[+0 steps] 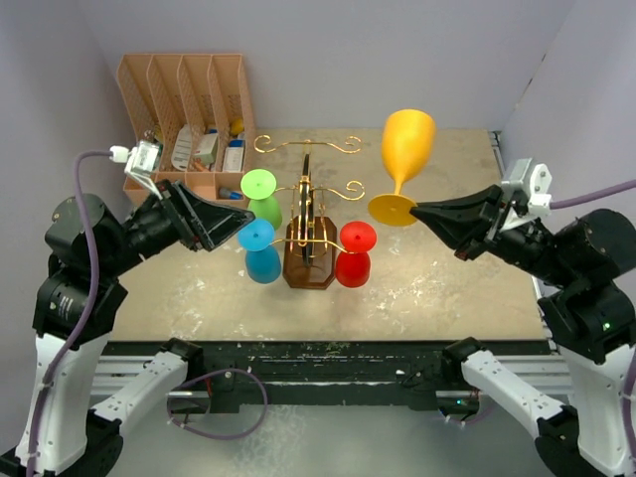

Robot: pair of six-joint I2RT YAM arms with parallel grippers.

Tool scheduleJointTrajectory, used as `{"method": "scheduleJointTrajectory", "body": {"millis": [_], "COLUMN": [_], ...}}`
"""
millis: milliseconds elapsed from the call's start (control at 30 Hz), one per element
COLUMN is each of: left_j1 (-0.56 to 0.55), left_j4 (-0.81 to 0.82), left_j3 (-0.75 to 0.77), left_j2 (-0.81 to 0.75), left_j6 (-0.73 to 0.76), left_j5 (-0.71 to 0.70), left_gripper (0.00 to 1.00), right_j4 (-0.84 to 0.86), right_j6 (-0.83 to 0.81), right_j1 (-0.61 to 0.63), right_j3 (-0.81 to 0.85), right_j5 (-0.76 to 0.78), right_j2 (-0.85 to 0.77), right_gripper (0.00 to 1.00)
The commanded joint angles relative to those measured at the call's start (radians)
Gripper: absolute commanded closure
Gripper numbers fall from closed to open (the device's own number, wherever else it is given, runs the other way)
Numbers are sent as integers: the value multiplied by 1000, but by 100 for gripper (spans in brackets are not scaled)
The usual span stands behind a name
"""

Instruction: Take the wine glass off the wine glass rack

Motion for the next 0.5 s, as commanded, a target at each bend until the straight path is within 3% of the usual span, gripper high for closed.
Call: {"method": "scheduleJointTrajectory", "body": {"millis": [0,200,467], "left_j1": [7,7,6], "left_j4": [82,246,376], "left_j3": [44,-2,-127], "left_j2": [44,102,104], "left_j6": [-175,-404,-673], "left_j5": [223,333,341], "left_gripper": [22,23,23], "right_j4": [-4,27,216], "right_j6": [-122,-215,-267], "right_j1": [91,278,336], "right_j3": [30,47,-19], "right_j5": [85,261,455], "right_j2": [63,158,167], "right_gripper": [100,100,100]}}
